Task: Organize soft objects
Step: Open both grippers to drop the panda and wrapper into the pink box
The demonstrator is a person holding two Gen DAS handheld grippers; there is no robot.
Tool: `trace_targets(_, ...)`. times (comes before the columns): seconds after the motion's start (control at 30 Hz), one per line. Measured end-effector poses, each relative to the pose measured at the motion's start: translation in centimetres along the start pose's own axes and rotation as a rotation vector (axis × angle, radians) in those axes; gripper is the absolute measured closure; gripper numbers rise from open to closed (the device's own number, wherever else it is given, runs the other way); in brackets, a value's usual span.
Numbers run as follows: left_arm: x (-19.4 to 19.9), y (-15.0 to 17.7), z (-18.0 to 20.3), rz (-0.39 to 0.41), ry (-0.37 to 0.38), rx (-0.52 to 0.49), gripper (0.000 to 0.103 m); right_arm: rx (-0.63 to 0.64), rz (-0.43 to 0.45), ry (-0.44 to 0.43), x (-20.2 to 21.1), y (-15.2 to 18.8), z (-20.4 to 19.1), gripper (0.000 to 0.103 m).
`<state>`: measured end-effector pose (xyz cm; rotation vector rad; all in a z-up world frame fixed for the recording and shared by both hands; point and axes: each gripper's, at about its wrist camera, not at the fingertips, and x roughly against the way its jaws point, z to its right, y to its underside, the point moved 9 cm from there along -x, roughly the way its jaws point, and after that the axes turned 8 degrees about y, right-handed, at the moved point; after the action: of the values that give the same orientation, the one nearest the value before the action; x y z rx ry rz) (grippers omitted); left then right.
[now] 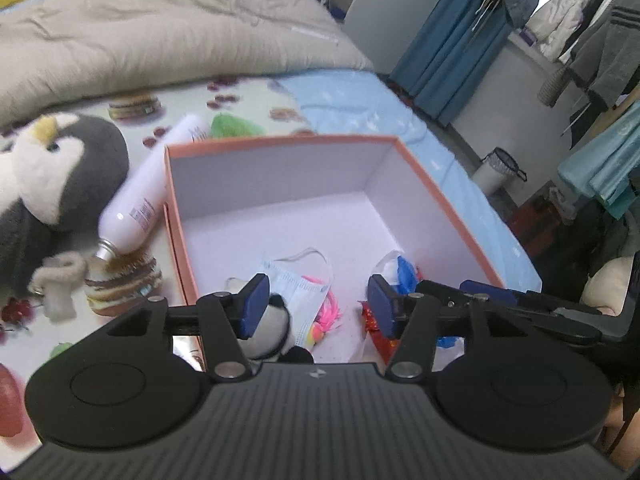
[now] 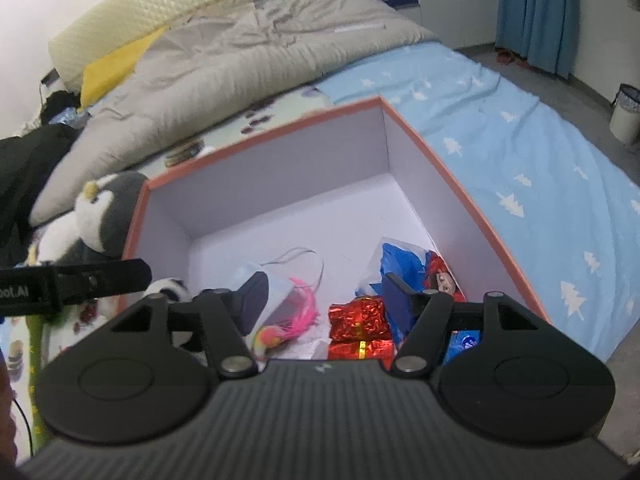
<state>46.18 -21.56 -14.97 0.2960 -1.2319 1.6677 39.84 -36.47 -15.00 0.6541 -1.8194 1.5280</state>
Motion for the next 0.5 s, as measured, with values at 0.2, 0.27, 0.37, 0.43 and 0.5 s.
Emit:
trace_targets(0.2,5.6,0.6,1.8,0.074,-0.007,-0.031,0.042,0.008,0.069,-0.025,4.7,-0.2,-1.1,0.038)
trace_targets(0.27,7.6,1.0,2.4,0.100,-0.006,-0.035,0.042,0.015,0.094,-0.037,6.6,0.0,-1.7,0.038)
trace_targets(0.37,10.6,1.8,2.9,0.129,-0.005,-0.029,0.042,0.026,0.130,-0.051,9.1,0.3,-2.7,0.038)
trace_targets(0.43,12.5,2.4,3.2,0.147,-0.004,-0.028,0.042,0.033,0.151,-0.064,10.5,0.8,-3.4,0.038)
trace_targets(0.5,14.5,2.9,3.2,0.172,-0.016,-0.036,0.042,0.039,0.163,-0.077,11.7,1.2,-4.0,0.038)
